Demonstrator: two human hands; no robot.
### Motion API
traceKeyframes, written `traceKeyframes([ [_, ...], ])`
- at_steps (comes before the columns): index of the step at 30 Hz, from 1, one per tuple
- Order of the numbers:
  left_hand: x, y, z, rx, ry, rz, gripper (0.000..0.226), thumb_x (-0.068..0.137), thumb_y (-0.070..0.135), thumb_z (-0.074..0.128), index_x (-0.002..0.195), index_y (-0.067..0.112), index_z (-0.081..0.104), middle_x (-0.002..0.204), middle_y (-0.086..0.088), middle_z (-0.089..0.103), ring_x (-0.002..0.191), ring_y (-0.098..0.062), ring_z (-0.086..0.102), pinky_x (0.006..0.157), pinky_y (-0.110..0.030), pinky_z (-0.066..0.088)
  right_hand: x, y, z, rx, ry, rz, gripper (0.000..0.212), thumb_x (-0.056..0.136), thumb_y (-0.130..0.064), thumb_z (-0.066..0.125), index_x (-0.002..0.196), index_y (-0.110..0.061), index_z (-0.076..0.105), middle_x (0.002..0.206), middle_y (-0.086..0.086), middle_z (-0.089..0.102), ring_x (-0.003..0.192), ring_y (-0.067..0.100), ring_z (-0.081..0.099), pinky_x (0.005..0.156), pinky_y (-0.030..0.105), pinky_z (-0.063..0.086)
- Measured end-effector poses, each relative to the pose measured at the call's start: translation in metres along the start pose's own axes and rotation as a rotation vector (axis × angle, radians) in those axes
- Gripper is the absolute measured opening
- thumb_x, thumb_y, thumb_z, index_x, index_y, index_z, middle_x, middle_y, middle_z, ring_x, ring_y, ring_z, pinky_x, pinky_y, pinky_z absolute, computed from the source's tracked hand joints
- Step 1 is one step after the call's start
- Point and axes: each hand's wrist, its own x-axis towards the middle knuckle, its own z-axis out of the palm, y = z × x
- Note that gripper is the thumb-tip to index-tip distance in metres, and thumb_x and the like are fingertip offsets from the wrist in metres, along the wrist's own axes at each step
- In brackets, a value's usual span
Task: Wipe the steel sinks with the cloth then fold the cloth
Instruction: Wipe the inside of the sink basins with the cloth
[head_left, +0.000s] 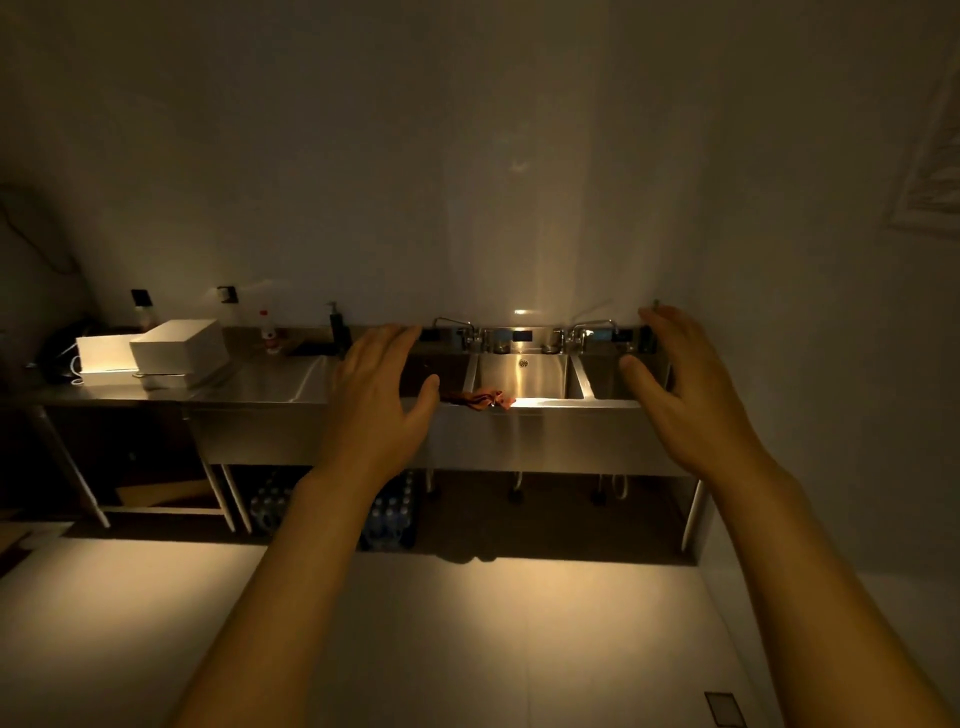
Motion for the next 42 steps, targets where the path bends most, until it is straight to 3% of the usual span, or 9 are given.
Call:
traceKeyframes([
  [5, 0.033, -0.005, 0.059, 0.004, -0.062, -0.064, 0.061, 0.103, 0.036, 0.057, 0.159, 0.020, 0.038, 0.167, -0.003, 0.032, 0.156, -0.025, 0.021, 0.127, -0.049, 0.022, 0.058, 0.058, 0.024, 0.029, -0.016, -0.008, 0.058, 0.103, -0.041, 0.053, 0.156, -0.033, 0.033, 0.166, -0.005, 0.023, 0.153, 0.019, 0.022, 0.122, 0.044, 0.023],
  [12, 0.071, -0.032, 0.108, 0.037, -0.083, -0.125, 0.060, 0.104, 0.036, 0.056, 0.159, 0.021, 0.037, 0.168, -0.002, 0.030, 0.158, -0.024, 0.017, 0.127, -0.041, 0.015, 0.116, 0.106, 0.072, 0.028, -0.086, -0.025, 0.060, 0.103, -0.042, 0.053, 0.158, -0.032, 0.031, 0.168, -0.004, 0.021, 0.155, 0.019, 0.018, 0.124, 0.053, 0.023],
  [17, 0.100, -0.066, 0.147, 0.016, -0.110, -0.160, 0.060, 0.104, 0.036, 0.056, 0.159, 0.022, 0.038, 0.168, -0.002, 0.030, 0.158, -0.023, 0.017, 0.128, -0.051, 0.020, 0.153, 0.131, 0.111, 0.012, -0.102, -0.017, 0.062, 0.102, -0.045, 0.052, 0.158, -0.033, 0.029, 0.168, -0.005, 0.020, 0.155, 0.020, 0.017, 0.123, 0.054, 0.024],
  [33, 0.240, -0.277, 0.249, -0.094, -0.163, -0.245, 0.060, 0.103, 0.035, 0.058, 0.158, 0.022, 0.040, 0.167, -0.001, 0.032, 0.157, -0.022, 0.021, 0.125, -0.055, 0.024, 0.337, 0.154, 0.310, -0.054, -0.164, 0.013, 0.061, 0.101, -0.052, 0.049, 0.157, -0.037, 0.029, 0.166, -0.008, 0.021, 0.153, 0.019, 0.022, 0.119, 0.058, 0.030],
  [42, 0.280, -0.360, 0.277, -0.097, -0.194, -0.282, 0.059, 0.103, 0.031, 0.060, 0.157, 0.020, 0.041, 0.166, -0.003, 0.034, 0.155, -0.023, 0.025, 0.125, -0.053, 0.026, 0.391, 0.161, 0.397, -0.083, -0.207, 0.022, 0.066, 0.097, -0.059, 0.045, 0.157, -0.038, 0.027, 0.167, -0.009, 0.019, 0.153, 0.021, 0.021, 0.118, 0.060, 0.030],
])
